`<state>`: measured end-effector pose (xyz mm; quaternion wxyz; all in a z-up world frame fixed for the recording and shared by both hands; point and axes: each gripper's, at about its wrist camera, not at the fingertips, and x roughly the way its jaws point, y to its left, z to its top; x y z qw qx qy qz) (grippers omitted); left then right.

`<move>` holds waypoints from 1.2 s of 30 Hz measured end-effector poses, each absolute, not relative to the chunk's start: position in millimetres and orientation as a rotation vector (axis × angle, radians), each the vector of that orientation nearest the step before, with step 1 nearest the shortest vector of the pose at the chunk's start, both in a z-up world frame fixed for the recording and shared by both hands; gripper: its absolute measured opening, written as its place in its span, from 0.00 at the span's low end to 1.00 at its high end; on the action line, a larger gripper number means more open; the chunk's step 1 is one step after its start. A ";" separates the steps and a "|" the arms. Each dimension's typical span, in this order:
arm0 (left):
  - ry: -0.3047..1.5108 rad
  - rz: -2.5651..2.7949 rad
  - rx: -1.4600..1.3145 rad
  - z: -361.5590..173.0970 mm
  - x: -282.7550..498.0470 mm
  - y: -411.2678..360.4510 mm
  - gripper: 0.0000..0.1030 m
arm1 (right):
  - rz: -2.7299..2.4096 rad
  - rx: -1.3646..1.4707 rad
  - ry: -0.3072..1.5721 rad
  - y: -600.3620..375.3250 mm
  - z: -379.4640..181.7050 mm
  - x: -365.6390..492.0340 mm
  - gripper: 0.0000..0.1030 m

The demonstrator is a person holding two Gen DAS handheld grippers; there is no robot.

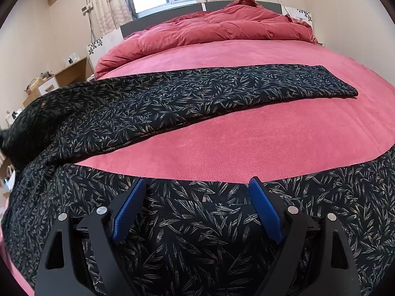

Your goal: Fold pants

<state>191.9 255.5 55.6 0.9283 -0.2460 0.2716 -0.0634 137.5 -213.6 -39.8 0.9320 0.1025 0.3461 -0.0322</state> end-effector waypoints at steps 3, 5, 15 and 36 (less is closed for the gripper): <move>0.548 -0.153 -0.472 44.5 155.2 248.6 0.07 | -0.060 0.220 0.703 -215.7 -40.1 136.7 0.82; 0.548 -0.155 -0.456 32.4 135.5 244.8 0.07 | -0.056 0.226 0.701 -216.7 -40.2 136.3 0.82; 0.588 -0.126 -0.548 -32.3 107.1 247.0 0.06 | -0.020 0.222 0.688 -211.4 -17.0 137.2 0.82; 0.571 -0.137 -0.588 -29.7 112.5 258.3 0.06 | -0.036 0.774 0.958 -209.3 -8.5 336.7 0.07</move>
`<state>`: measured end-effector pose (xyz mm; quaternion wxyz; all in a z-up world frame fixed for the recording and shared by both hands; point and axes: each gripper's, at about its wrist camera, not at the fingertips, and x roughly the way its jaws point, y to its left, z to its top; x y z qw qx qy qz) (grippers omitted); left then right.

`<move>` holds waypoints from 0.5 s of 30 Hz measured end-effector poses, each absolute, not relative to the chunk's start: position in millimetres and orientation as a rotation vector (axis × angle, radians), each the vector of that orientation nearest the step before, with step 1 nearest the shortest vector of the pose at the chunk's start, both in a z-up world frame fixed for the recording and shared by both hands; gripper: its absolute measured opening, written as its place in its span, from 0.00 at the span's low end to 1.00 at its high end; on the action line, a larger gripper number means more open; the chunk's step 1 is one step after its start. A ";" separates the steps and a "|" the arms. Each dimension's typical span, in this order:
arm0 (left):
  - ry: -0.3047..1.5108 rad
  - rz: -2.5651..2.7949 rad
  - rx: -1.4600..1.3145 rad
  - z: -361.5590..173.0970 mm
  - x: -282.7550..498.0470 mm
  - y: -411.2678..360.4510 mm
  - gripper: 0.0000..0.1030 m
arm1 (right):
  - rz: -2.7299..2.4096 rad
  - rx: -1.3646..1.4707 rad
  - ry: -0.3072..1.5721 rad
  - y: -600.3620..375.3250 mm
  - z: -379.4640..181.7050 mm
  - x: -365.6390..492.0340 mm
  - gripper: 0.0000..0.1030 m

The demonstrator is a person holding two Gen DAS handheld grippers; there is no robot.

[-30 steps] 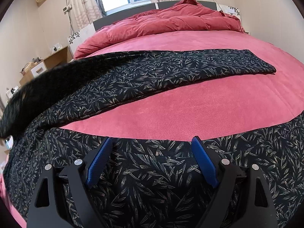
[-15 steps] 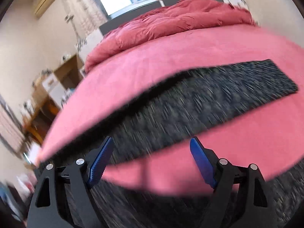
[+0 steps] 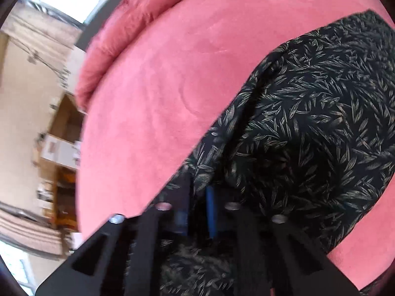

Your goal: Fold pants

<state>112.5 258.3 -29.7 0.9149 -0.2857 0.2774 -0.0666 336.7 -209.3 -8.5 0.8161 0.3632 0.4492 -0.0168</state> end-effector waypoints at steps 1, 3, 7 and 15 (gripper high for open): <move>0.554 -0.133 -0.587 -25.6 112.8 260.1 0.05 | -0.011 0.788 0.932 -212.0 -2.8 328.3 0.06; 0.485 -0.117 -0.569 -7.4 111.6 264.3 0.05 | 0.042 0.797 0.896 -215.9 10.7 311.1 0.05; 0.378 -0.084 -0.514 17.7 105.3 269.8 0.05 | 0.131 0.782 0.836 -218.3 39.0 266.3 0.05; 0.379 -0.069 -0.702 -4.6 89.5 299.9 0.05 | 0.235 0.687 0.797 -215.5 50.5 160.6 0.05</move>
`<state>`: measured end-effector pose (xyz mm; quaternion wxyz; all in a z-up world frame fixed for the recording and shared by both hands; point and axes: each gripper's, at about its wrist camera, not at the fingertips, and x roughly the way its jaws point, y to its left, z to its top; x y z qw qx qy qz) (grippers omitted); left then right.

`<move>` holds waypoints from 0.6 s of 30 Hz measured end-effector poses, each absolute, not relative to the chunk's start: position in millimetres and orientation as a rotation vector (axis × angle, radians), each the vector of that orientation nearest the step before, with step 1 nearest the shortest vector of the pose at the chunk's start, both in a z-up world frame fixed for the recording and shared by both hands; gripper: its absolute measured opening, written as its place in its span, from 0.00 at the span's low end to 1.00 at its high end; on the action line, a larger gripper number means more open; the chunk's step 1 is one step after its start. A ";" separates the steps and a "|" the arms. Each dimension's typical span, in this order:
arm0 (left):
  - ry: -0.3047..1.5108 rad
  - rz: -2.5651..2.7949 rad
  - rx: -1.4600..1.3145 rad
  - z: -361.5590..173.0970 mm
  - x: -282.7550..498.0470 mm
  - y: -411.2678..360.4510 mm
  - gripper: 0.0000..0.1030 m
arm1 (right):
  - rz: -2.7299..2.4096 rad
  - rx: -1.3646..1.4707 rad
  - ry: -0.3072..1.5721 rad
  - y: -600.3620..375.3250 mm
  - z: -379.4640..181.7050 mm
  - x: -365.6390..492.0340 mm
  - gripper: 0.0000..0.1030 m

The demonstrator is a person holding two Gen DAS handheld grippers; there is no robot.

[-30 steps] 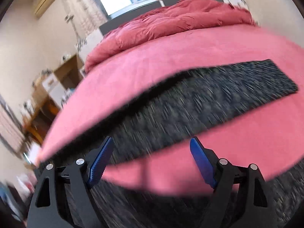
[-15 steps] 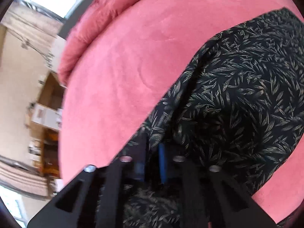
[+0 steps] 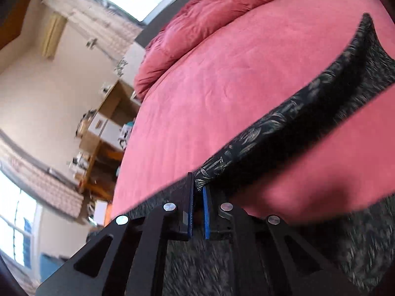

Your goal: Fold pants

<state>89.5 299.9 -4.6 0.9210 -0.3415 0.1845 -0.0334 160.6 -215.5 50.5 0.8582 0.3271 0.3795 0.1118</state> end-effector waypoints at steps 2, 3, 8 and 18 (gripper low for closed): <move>0.405 -0.057 -0.685 -13.8 82.6 301.3 0.05 | 0.254 0.689 0.789 -215.0 42.6 134.1 0.05; 0.418 -0.053 -0.676 -16.5 79.1 302.0 0.06 | 0.261 0.690 0.784 -212.4 37.9 124.1 0.05; 0.454 -0.029 -0.700 -25.5 63.7 306.3 0.06 | 0.261 0.582 0.765 -191.8 5.5 67.6 0.05; 0.534 0.019 -0.776 -42.1 39.7 309.2 0.54 | 0.231 0.511 0.786 -179.3 -54.5 55.1 0.05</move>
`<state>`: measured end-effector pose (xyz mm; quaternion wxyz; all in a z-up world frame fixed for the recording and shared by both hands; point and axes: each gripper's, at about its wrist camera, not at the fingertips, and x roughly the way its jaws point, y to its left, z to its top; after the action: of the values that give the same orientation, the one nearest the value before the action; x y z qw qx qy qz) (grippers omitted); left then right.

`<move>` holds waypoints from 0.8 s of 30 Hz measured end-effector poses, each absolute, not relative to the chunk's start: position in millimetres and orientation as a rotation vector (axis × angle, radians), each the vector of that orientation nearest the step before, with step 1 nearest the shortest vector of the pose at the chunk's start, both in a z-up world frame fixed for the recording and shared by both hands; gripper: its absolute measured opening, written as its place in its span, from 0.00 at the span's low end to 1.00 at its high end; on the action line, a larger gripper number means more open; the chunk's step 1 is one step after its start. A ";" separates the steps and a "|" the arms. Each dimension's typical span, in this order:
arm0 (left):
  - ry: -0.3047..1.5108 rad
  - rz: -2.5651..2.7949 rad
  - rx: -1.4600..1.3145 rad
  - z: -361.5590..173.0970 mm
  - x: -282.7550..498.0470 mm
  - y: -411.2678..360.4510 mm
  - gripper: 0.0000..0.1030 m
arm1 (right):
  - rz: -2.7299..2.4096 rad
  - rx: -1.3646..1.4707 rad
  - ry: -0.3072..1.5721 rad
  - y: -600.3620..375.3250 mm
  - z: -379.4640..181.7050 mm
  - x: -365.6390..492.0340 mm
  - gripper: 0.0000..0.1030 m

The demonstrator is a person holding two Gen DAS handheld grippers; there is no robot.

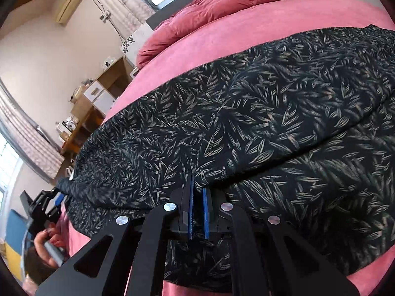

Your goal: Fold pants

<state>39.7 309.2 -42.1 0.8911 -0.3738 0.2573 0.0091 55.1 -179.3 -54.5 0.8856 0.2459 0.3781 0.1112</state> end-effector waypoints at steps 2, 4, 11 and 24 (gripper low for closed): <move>0.538 0.024 -0.817 -44.9 31.9 311.0 0.59 | 0.237 0.520 0.770 -181.3 -52.8 56.1 0.05; 0.546 0.003 -0.857 -46.2 25.5 312.0 0.63 | 0.242 0.519 0.765 -186.0 -52.5 57.8 0.05; 0.544 -0.086 -0.951 -45.0 2.6 304.2 0.76 | 0.246 0.582 0.778 -202.7 -63.2 48.0 0.05; 0.704 -0.085 -0.942 -33.8 77.1 293.6 0.05 | 0.252 0.565 0.732 -198.1 -48.7 52.7 0.05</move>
<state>77.1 293.6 -33.8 0.8313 -0.4441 0.3317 -0.0401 52.7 -198.1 -48.7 0.8874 0.2717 0.3520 0.1214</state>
